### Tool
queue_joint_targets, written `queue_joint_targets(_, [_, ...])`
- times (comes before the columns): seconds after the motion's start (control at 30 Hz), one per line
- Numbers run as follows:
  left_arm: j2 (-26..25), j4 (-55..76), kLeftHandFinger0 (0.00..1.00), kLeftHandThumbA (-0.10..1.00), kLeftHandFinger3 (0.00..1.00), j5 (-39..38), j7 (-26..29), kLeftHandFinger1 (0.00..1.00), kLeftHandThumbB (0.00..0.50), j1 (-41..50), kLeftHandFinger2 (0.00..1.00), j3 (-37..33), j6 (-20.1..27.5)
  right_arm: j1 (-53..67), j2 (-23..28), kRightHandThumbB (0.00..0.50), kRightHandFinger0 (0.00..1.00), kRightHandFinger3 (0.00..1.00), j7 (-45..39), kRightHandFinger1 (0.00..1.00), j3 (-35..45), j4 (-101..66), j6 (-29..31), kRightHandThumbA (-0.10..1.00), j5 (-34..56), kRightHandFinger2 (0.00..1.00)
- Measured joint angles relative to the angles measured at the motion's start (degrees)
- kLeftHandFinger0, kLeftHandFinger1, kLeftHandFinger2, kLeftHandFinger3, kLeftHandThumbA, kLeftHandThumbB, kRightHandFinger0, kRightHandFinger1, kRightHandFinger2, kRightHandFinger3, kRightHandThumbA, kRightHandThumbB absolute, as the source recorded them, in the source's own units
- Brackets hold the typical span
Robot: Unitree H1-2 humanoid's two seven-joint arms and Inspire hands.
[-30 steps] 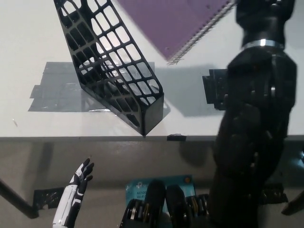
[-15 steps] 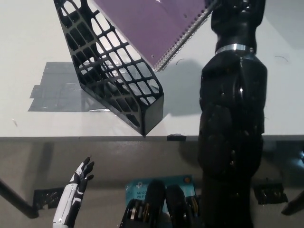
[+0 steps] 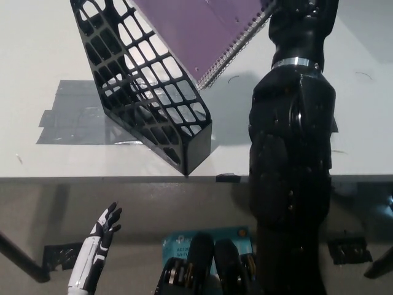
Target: A person hands a notebook to the robot and the robot grabs it with its right hand and places it in the magazine stand kept in the centre of the desk infront of it.
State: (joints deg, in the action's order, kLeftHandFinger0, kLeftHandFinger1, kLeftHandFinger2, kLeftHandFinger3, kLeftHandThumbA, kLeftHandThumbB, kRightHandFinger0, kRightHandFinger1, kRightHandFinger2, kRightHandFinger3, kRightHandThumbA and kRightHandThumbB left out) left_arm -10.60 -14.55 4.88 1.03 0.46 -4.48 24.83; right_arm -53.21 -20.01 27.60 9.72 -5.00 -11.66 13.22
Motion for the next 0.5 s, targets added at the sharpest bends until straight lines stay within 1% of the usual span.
queue_joint_targets(0.17, [-0.1,0.1,0.95,1.00,1.00,0.0,0.0,1.00,0.500,-0.3,1.00,0.0,0.0,0.0,0.0,0.000,0.00,0.00,0.6,0.00,-1.4,1.0,0.3,0.82,-0.6,0.00])
queue_joint_targets(0.3, [-0.1,0.1,0.96,1.00,1.00,-0.2,-0.1,1.00,0.500,-0.3,1.00,-0.1,0.0,0.0,0.0,0.000,0.00,0.00,1.2,0.00,-2.3,2.7,1.0,0.78,-1.1,0.00])
queue_joint_targets(0.5, [-0.4,0.1,0.97,1.00,1.00,-0.3,-0.1,1.00,0.500,-0.6,1.00,-0.2,0.0,0.0,0.0,0.000,0.00,0.00,1.8,0.00,-3.4,5.4,2.7,0.75,-0.6,0.00])
